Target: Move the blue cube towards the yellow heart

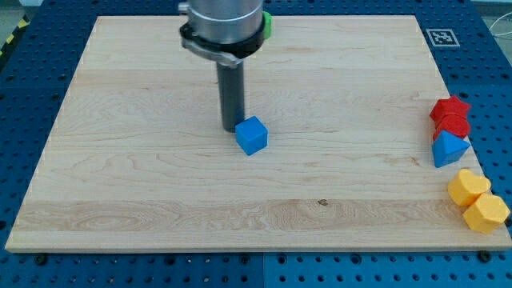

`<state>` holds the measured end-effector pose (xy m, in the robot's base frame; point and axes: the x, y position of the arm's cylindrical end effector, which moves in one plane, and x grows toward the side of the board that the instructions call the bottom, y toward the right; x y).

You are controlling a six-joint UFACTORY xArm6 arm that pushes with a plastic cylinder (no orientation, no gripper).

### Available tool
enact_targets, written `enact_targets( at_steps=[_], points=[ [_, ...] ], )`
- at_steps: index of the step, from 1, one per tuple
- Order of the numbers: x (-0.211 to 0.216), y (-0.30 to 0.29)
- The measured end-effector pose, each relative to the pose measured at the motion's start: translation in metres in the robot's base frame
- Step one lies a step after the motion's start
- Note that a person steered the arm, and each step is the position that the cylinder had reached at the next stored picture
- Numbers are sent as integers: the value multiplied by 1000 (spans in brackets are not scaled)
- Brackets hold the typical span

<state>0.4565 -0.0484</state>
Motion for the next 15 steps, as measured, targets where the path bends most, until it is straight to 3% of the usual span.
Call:
enact_targets(
  at_steps=[2, 5, 7, 9, 10, 12, 13, 15],
  points=[
    [27, -15],
    [27, 105],
    [24, 52],
    [-30, 40],
    [-39, 70],
    [1, 174],
    [17, 197],
    [21, 133]
  ],
)
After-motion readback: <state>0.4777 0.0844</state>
